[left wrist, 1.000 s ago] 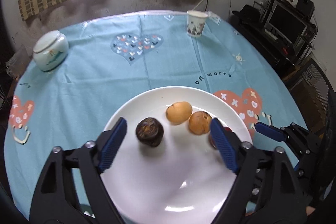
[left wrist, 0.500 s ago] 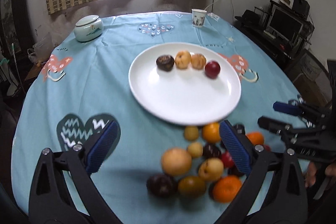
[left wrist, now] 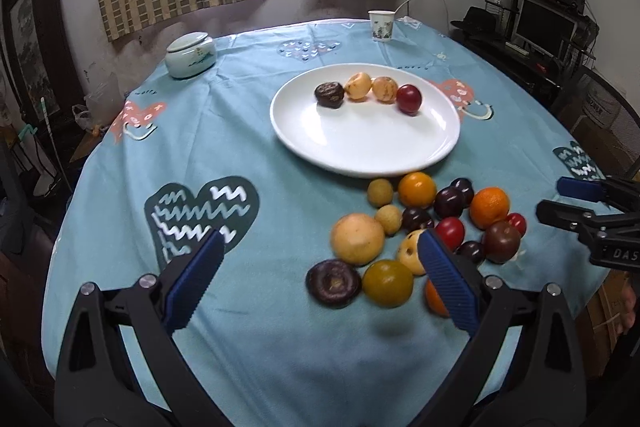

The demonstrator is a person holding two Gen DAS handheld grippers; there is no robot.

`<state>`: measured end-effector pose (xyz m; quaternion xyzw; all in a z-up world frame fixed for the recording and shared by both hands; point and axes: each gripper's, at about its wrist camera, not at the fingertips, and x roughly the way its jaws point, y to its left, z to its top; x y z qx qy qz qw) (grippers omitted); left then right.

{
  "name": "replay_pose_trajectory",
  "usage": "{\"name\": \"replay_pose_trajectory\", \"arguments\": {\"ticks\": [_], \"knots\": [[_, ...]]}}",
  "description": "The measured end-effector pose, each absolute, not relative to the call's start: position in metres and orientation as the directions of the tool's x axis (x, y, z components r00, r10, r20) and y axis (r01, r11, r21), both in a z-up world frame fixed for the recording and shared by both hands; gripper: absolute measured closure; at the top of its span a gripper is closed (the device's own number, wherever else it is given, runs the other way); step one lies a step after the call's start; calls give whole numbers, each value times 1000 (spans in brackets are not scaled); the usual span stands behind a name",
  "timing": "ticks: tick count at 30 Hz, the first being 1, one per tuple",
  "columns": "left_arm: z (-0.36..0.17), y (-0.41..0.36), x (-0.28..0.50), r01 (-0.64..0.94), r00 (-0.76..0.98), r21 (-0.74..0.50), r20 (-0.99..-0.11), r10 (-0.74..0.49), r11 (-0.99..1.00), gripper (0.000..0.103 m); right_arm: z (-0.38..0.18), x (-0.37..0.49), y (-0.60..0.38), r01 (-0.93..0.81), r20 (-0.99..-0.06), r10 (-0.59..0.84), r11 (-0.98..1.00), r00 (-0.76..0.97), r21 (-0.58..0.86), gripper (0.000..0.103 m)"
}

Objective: Organize fruits
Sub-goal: 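Move both open grippers back over the fruit pile, then grasp a small red tomato with the right gripper while the left grasps a dark purple fruit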

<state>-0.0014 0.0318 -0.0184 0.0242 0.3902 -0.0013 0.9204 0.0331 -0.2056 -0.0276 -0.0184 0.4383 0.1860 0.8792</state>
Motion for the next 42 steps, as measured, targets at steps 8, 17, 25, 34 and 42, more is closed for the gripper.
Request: {"name": "replay_pose_trajectory", "arguments": {"ticks": [8, 17, 25, 34, 42], "knots": [[-48, 61, -12, -48, 628, 17, -777, 43, 999, 4, -63, 27, -228, -278, -834, 197, 959, 515, 55, 37], [-57, 62, -16, -44, 613, 29, -789, 50, 999, 4, -96, 44, -210, -336, -844, 169, 942, 509, -15, 37], [-70, 63, -12, -46, 578, 31, -815, 52, 998, 4, -93, 57, -200, -409, -812, 271, 911, 517, 44, 74], [-89, 58, 4, -30, 566, 29, -823, 40, 999, 4, -76, 38, -221, -356, -795, 281, 930, 538, 89, 74], [-102, 49, 26, -4, 583, -55, -812, -42, 998, 28, -76, 36, -226, -347, -791, 326, 925, 518, 154, 73]]}}
